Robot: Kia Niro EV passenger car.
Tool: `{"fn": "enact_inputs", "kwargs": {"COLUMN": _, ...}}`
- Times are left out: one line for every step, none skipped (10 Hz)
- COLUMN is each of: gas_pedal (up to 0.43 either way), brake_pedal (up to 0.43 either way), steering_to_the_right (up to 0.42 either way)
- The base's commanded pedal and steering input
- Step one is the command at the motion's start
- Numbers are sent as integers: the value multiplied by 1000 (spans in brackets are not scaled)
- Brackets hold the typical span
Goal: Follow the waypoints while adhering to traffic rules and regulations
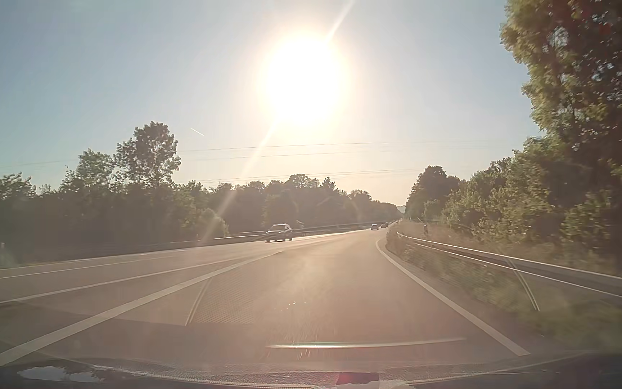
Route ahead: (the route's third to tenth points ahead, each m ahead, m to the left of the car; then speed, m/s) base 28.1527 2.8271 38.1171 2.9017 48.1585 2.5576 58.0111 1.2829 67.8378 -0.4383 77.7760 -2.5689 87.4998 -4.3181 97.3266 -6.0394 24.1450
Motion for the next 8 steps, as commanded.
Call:
{"fn": "enact_inputs", "kwargs": {"gas_pedal": 220, "brake_pedal": 0, "steering_to_the_right": 28}}
{"fn": "enact_inputs", "kwargs": {"gas_pedal": 220, "brake_pedal": 0, "steering_to_the_right": 28}}
{"fn": "enact_inputs", "kwargs": {"gas_pedal": 220, "brake_pedal": 0, "steering_to_the_right": 26}}
{"fn": "enact_inputs", "kwargs": {"gas_pedal": 220, "brake_pedal": 0, "steering_to_the_right": 26}}
{"fn": "enact_inputs", "kwargs": {"gas_pedal": 220, "brake_pedal": 0, "steering_to_the_right": 26}}
{"fn": "enact_inputs", "kwargs": {"gas_pedal": 220, "brake_pedal": 0, "steering_to_the_right": 27}}
{"fn": "enact_inputs", "kwargs": {"gas_pedal": 220, "brake_pedal": 0, "steering_to_the_right": 26}}
{"fn": "enact_inputs", "kwargs": {"gas_pedal": 220, "brake_pedal": 0, "steering_to_the_right": 26}}
